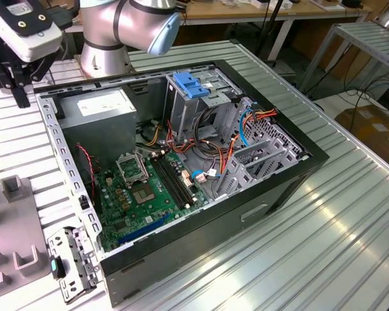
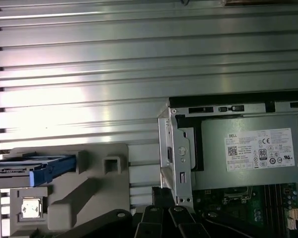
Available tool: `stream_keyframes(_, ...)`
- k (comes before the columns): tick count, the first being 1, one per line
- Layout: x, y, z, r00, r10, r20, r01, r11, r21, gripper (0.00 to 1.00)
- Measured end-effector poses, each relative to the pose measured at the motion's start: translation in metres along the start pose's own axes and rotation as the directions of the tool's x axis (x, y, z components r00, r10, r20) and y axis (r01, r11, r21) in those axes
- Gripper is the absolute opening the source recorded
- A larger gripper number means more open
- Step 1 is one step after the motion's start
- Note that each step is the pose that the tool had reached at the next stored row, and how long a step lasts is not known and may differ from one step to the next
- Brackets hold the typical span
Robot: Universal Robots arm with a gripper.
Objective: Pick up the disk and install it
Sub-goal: 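Reach for the disk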
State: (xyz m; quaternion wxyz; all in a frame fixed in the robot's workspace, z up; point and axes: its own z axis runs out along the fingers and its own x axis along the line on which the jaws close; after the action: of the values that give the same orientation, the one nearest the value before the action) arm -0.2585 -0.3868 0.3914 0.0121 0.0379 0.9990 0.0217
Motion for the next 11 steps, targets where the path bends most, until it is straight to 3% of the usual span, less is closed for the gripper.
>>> stream_keyframes(6, 0.0137, -0.0007, -0.0002, 1.0, 0.0, -0.0003, 0.0, 1.0, 0.0, 0.11)
stream_keyframes(11, 0.0296, -0.0017, -0.0004, 1.0, 0.0, -0.0005, 0.0, 1.0, 0.0001, 0.11)
